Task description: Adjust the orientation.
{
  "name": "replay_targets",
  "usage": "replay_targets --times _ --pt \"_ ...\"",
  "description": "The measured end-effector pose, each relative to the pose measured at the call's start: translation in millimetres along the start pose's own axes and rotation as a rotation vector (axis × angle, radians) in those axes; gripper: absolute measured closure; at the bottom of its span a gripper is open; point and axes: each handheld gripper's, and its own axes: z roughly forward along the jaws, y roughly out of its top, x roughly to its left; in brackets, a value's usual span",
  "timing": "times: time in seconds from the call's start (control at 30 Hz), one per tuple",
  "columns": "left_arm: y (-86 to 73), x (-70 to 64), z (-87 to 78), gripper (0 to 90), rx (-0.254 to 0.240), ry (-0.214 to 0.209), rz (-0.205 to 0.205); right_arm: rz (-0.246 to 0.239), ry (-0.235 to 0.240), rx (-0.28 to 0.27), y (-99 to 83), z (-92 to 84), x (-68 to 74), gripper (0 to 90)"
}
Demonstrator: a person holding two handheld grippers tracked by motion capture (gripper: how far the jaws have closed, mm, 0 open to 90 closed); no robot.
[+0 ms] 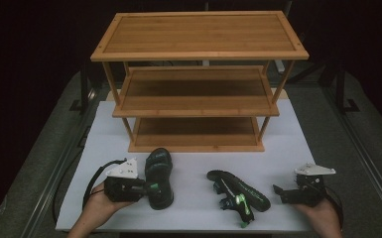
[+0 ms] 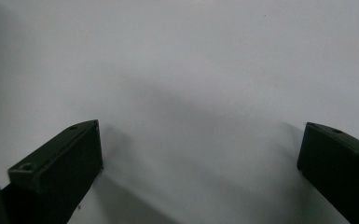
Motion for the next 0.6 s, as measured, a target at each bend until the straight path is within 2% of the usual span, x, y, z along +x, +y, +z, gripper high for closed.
replay_targets --times 0.1,0.2,0.3,0.33,0.37,0.47,0.6 --pt "2.2 -0.3 -3.8 72.3 -0.033 -0.004 -0.005 0.0 0.0 0.0 0.0 0.0 0.0 0.0" --pt "2.3 2.5 -16.4 68.6 -0.075 -0.001 -0.015 0.0 0.0 0.0 -0.1 0.0 -0.1 0.0" --pt "-2.0 8.6 -31.9 70.1 -0.097 0.032 -0.03 0.0 0.0 -0.001 -0.1 0.0 -0.1 0.0" --pt "-4.9 11.5 -36.5 73.3 -0.104 0.043 -0.037 -0.001 0.0 -0.001 -0.1 0.0 -0.1 0.0" --pt "-8.5 15.0 -40.7 76.5 -0.106 0.06 -0.046 0.0 0.0 -0.001 -0.1 0.0 0.0 0.0" --pt "-22.0 29.1 -46.0 76.6 -0.083 0.138 -0.082 -0.001 0.0 0.0 0.0 0.0 -0.1 0.0" --pt "-36.7 45.2 -39.0 79.7 -0.049 0.168 -0.124 0.0 0.0 0.0 0.0 0.0 0.0 0.0"
